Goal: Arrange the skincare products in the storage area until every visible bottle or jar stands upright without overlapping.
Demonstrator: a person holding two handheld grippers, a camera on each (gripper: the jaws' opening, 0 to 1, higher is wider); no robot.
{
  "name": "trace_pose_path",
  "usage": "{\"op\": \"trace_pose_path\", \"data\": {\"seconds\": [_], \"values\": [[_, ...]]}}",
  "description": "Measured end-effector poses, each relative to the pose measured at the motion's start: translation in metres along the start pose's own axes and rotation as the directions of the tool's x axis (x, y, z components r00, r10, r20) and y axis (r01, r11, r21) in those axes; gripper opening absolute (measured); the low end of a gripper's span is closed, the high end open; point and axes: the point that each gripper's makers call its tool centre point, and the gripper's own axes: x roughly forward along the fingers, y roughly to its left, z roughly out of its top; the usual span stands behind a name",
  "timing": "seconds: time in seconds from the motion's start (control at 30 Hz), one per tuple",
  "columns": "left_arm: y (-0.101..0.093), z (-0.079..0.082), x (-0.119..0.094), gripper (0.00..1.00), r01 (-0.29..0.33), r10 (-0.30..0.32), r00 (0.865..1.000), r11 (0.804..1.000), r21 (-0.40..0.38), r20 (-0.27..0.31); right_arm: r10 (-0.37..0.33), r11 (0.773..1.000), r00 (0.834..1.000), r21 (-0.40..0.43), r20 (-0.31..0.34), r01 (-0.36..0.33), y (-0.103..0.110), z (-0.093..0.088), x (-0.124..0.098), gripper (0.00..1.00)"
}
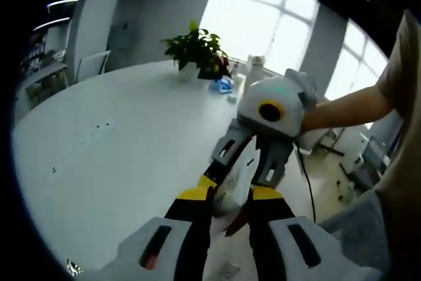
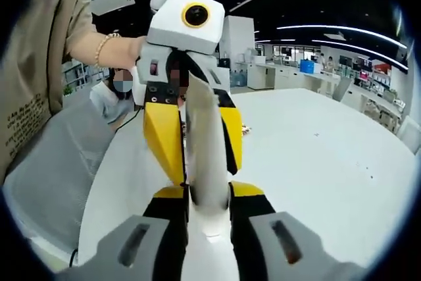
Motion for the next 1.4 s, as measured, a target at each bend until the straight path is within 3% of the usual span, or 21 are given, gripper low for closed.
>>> {"op": "trace_pose_path", "data": {"seconds": [0.37,0.57,0.97,1.4], "values": [[-0.004,0.007,-0.011,0.35,-0.041,0.041,0.999,0.999,-0.001,0.014,-0.068,0.997,0.997,0.046,-0.021,0.069,0.004,0.000,-0.012,0.41],[-0.006,0.006,-0.021,0.50,-0.083,0.084,0.996,0.996,-0.020,0.024,-0.129,0.988,0.991,0.082,-0.019,0.130,0.007,0.005,-0.019,0.50],[-0.033,-0.009,-0.049,0.73,-0.158,0.160,0.987,0.983,-0.095,0.010,-0.232,0.961,0.973,0.148,-0.014,0.232,0.027,0.012,-0.037,0.68],[-0.046,-0.037,-0.092,0.93,-0.254,0.266,0.963,0.950,-0.182,0.041,-0.324,0.920,0.946,0.230,-0.007,0.317,0.065,0.019,-0.055,0.84]]}}
